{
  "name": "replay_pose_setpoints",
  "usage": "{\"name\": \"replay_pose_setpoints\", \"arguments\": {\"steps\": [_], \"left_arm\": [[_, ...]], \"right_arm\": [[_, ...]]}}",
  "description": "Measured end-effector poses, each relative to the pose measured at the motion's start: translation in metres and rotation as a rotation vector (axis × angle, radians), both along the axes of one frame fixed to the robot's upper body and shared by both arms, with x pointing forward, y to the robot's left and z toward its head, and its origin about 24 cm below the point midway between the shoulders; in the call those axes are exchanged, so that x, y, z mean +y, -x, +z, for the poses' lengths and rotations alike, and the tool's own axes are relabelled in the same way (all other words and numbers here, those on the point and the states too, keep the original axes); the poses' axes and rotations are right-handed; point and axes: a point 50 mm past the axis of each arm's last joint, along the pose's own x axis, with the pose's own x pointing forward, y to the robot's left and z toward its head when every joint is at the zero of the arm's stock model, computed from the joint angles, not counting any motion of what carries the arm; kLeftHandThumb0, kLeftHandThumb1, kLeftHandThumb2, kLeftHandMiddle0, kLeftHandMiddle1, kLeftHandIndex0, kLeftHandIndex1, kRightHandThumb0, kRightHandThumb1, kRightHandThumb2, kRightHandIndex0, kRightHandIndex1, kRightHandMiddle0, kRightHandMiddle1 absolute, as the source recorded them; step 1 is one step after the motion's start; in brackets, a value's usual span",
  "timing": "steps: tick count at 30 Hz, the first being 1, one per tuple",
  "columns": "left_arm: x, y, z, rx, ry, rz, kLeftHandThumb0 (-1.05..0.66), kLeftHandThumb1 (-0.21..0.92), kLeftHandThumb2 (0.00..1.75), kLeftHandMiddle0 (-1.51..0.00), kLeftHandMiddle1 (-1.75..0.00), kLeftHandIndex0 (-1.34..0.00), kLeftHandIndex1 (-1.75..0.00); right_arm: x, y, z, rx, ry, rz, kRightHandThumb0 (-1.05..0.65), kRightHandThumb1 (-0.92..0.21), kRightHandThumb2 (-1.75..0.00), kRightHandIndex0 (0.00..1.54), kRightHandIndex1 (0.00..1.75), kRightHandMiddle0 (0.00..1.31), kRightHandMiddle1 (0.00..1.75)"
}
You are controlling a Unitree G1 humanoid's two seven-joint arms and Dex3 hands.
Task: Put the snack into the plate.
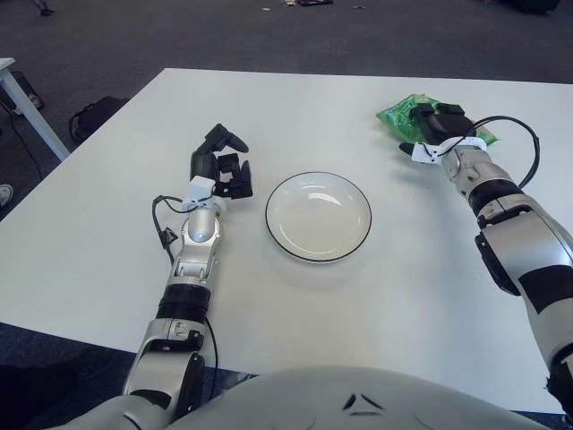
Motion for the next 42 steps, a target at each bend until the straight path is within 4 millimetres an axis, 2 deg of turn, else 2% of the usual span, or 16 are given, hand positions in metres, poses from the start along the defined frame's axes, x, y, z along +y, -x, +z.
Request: {"name": "replay_pose_setpoints", "arguments": {"steps": [5,13,21,32,36,40,42], "left_arm": [[0.001,0.000,0.000,-0.002,0.001,0.012,-0.53,0.20,1.47,-1.38,-1.75,-0.72,-1.75],[0.002,0.001,0.001,-0.007,0.003,0.028,-0.54,0.19,1.48,-1.37,-1.75,-0.72,-1.75],[0.001,0.002,0.002,-0.014,-0.009,0.032,-0.53,0.19,1.47,-1.36,-1.75,-0.72,-1.75],[0.001,0.002,0.003,-0.018,-0.017,0.032,-0.52,0.22,1.43,-1.35,-1.75,-0.69,-1.75],[0.001,0.002,0.003,-0.019,-0.018,0.032,-0.52,0.23,1.43,-1.35,-1.75,-0.69,-1.75],[0.001,0.002,0.003,-0.021,-0.020,0.031,-0.51,0.25,1.40,-1.35,-1.75,-0.67,-1.75],[0.001,0.002,0.003,-0.021,-0.020,0.031,-0.51,0.25,1.40,-1.35,-1.75,-0.67,-1.75]], "right_arm": [[-0.004,0.001,-0.003,0.044,0.010,-0.038,-1.05,-0.92,-0.98,0.00,0.00,0.00,0.15],[-0.007,0.001,-0.005,0.084,0.016,-0.068,-1.05,-0.92,-0.86,0.00,0.00,0.00,0.10],[-0.008,0.002,-0.007,0.115,0.014,-0.081,-1.04,-0.92,-0.77,0.00,0.00,0.00,0.19],[-0.011,0.002,-0.003,0.117,-0.056,-0.057,-0.78,-0.91,-0.60,0.05,0.03,0.00,0.33],[-0.016,0.005,0.004,0.104,-0.117,-0.012,-0.74,-0.90,-0.60,0.10,0.07,0.00,0.42],[-0.020,0.013,0.009,0.103,-0.145,0.047,-0.71,-0.89,-0.63,0.03,0.34,0.00,0.47],[-0.022,0.018,0.010,0.103,-0.157,0.072,-0.71,-0.90,-0.63,0.01,0.39,0.00,0.48]]}}
